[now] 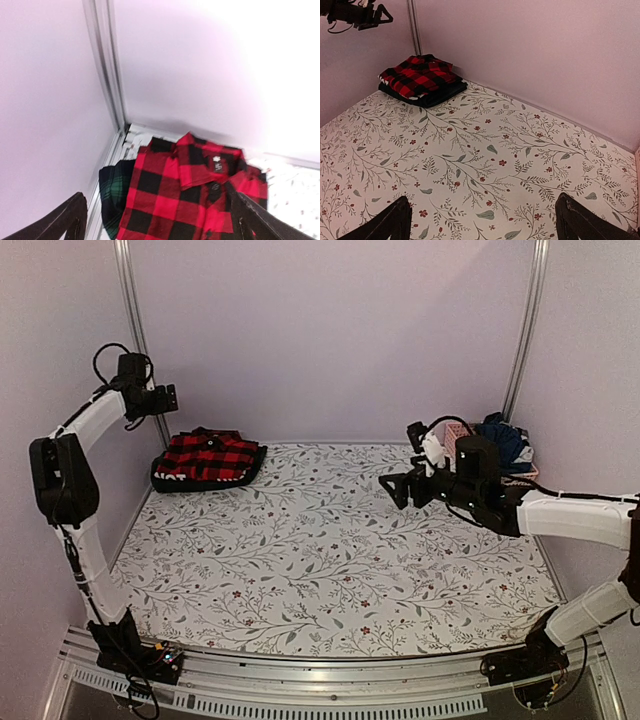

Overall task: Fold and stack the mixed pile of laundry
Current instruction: Reset both arms

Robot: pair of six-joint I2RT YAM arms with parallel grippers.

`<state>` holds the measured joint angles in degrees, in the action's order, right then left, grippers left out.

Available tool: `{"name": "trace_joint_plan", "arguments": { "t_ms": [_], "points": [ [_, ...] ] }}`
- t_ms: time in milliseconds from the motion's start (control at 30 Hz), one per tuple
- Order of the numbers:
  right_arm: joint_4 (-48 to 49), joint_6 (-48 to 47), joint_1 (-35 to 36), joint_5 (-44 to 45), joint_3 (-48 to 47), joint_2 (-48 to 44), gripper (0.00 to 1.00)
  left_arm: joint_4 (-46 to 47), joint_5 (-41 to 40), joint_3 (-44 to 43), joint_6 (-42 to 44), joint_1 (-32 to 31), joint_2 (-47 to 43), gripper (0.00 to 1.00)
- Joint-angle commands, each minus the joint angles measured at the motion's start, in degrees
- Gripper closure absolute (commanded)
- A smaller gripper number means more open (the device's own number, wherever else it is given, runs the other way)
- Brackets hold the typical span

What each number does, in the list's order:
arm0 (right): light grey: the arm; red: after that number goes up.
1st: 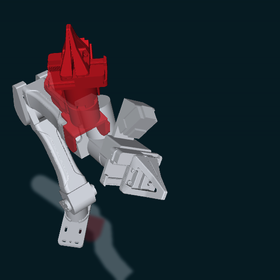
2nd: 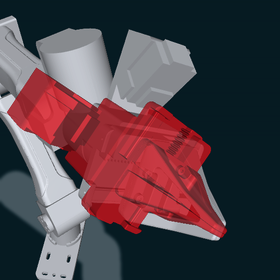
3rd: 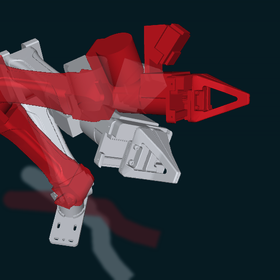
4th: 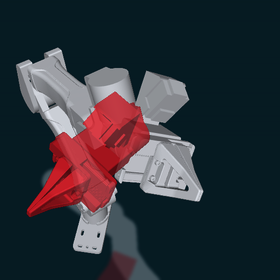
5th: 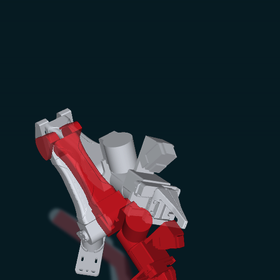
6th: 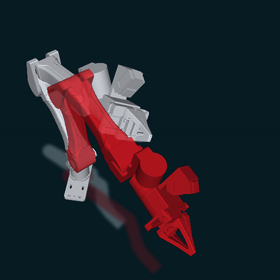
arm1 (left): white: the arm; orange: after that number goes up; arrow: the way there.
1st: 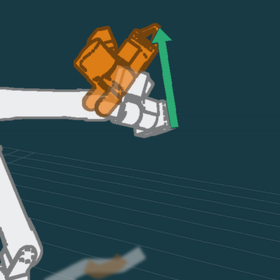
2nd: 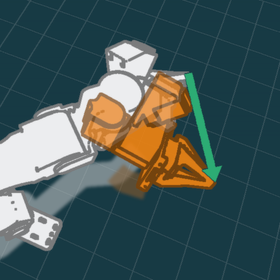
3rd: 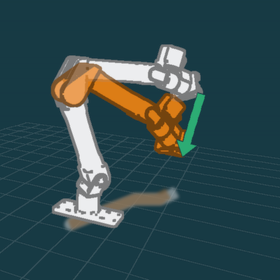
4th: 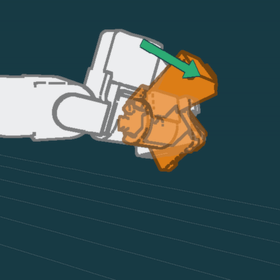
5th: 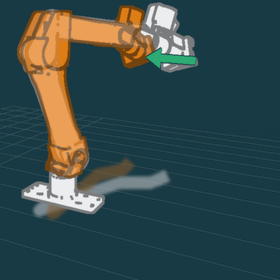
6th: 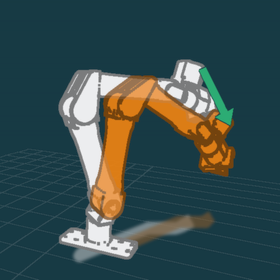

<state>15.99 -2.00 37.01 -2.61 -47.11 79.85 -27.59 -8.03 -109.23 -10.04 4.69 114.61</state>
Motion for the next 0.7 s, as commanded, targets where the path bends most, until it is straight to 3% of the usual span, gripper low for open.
{"name": "trace_joint_plan", "arguments": {
  "t_ms": [0, 167, 267, 533, 667],
  "points": [
    [-0.35, 3.89, -5.97, -0.41, -0.01, -4.95, 0.01, 5.19, 8.78, 0.19, -3.31, -1.1, -5.63, 0.0],
    [-4.74, 6.72, -14.4, -5.11, -2.55, -7.41, 0.01, 7.1, 13.51, 5.54, -2.4, -6.75, -11.55, 0.0],
    [-6.37, 8.93, -17.65, -7.91, -2.43, -7.93, 0.01, 10.47, 11.61, 12.87, -2.1, -13.35, -14.43, 0.0],
    [-7.9, 12.24, -18.08, -14.22, 3.59, -5.88, 0.01, 20.28, 6.27, 33.6, -4.99, -31.48, -16.11, 0.0],
    [-7.36, 13.83, -18.08, -14.61, 7.08, -5.22, 0.01, 22.95, 4.57, 39.03, -7.17, -37.98, -14.19, 0.0]
  ]
}}
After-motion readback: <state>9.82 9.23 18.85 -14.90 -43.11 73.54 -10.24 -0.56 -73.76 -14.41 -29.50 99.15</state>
